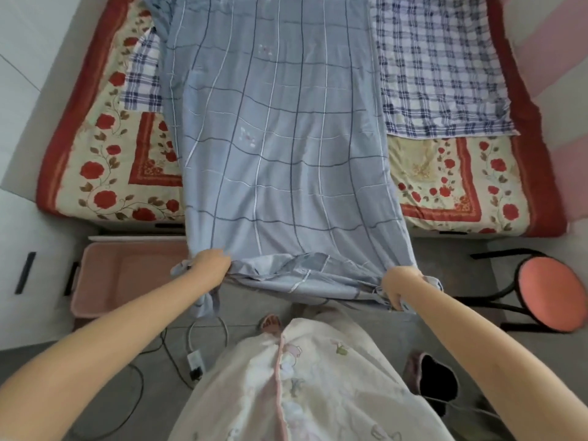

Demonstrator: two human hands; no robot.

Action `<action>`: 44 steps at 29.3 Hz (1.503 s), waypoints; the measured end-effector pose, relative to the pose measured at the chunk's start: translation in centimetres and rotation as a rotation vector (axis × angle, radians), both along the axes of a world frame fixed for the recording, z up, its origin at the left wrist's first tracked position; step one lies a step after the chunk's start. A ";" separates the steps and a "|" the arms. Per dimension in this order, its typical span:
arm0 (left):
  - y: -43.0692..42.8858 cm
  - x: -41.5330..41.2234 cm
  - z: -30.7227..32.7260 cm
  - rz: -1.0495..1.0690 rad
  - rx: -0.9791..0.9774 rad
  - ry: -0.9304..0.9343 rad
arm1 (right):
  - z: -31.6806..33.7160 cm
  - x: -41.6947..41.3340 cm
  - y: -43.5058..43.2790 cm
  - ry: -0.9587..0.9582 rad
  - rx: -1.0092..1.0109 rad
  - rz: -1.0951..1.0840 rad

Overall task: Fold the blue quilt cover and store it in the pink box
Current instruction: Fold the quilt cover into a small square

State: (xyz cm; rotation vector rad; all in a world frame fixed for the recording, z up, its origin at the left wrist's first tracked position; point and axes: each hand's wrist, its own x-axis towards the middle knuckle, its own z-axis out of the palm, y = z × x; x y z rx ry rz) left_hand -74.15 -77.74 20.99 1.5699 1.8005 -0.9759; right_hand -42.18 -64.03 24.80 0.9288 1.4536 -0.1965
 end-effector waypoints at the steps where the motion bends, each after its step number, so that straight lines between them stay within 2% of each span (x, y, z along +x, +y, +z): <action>1: 0.8 -0.1 0.2 -0.024 -0.038 0.010 | -0.2 -0.2 0.9 -0.013 -0.040 -0.010; 6: 6.6 -1.9 1.0 -0.035 -0.317 -0.119 | -0.5 -1.5 6.5 -0.158 -0.241 -0.150; 8: 8.9 -3.6 0.0 0.148 -0.379 -0.218 | -1.4 -1.6 10.0 -0.146 -0.283 -0.324; 10: 10.9 -5.2 -0.8 0.367 -0.377 -0.291 | -2.4 -1.2 13.5 0.011 -0.241 -0.508; 11: 16.0 -7.5 -0.5 0.427 -0.254 -0.274 | -2.6 -2.4 20.0 0.183 -0.123 -0.593; 12: 18.1 -8.3 -0.6 0.503 -0.128 -0.252 | -2.8 -2.6 22.1 0.304 -0.058 -0.784; 14: 24.7 -10.8 1.3 0.584 0.251 -0.109 | -1.2 -5.5 28.3 0.669 0.053 -1.264; 16: 34.9 -14.4 8.0 0.764 0.708 -0.084 | 3.6 -10.5 38.8 1.055 0.057 -1.613; 17: 41.7 -16.5 14.3 0.830 0.974 -0.100 | 9.0 -13.8 46.0 1.294 0.026 -1.692; 19: 51.5 -18.9 28.6 0.921 1.473 -0.226 | 21.3 -19.9 58.5 1.923 0.063 -1.538; 21: 57.2 -20.6 43.4 0.858 1.932 -0.324 | 37.0 -24.1 66.8 2.514 0.159 -1.236; 22: 58.3 -21.1 50.2 0.768 2.143 -0.364 | 45.3 -25.1 68.5 2.752 0.191 -1.081; 24: 58.5 -21.8 61.3 0.519 2.495 -0.415 | 59.3 -24.8 69.0 3.035 0.345 -0.773; 26: 58.0 -22.9 66.5 0.361 2.563 -0.378 | 66.0 -23.5 67.7 3.031 0.720 -0.685; 28: 57.1 -23.2 69.7 0.224 2.570 -0.329 | 69.3 -22.0 65.6 3.047 0.919 -0.631; 31: 55.6 -22.9 71.0 0.079 2.603 -0.268 | 69.2 -21.1 62.2 3.126 0.921 -0.582; 35: 52.5 -23.1 70.0 0.020 2.586 -0.249 | 67.0 -20.5 58.8 3.136 0.976 -0.473; 39: 48.5 -23.4 68.1 -0.096 2.442 -0.189 | 64.1 -19.7 53.5 3.078 1.154 -0.394; 44: 43.0 -22.9 62.7 -0.148 2.208 -0.271 | 57.9 -18.1 48.0 3.000 1.277 -0.404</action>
